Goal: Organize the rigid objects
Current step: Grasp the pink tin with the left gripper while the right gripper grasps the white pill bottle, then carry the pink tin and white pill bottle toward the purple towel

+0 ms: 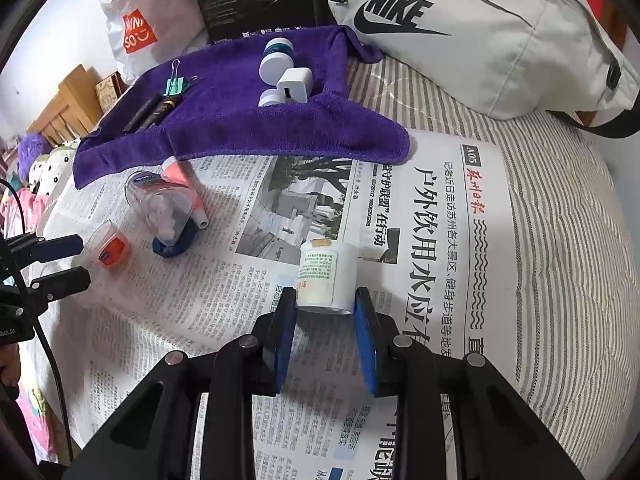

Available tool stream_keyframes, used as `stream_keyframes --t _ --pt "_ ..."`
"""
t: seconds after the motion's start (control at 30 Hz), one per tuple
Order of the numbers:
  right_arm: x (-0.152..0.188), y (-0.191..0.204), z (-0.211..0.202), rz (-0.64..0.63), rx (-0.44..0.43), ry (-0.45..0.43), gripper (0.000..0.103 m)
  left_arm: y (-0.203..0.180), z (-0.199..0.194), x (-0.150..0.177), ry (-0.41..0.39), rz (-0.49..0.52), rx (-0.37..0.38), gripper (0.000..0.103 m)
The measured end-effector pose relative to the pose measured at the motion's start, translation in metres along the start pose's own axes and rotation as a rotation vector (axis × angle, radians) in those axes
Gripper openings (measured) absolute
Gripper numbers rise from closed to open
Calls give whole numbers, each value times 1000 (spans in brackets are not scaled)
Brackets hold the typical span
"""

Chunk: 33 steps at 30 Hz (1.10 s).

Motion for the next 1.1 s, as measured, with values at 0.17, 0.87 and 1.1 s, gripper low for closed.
stream_keyframes --t 0.17,0.87,1.1 --pt "-1 1 0 -4 -12 9 29 -7 12 -7 5 26 4 52" --pt "-2 1 1 -25 -17 23 29 -14 24 -23 -23 69 36 19" --pt "-3 3 -1 -22 -47 35 29 -5 10 -24 -44 50 37 19"
Point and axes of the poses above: each gripper's, at about its wrist camera, not at the fingertips, and z roughly the way its jaws point, y to its left, x to its underside, the point moved 2 cm from there along z, roughly the way its jaws point, and after that the axes turned 13 degrees about z, right-handed, at the moved point
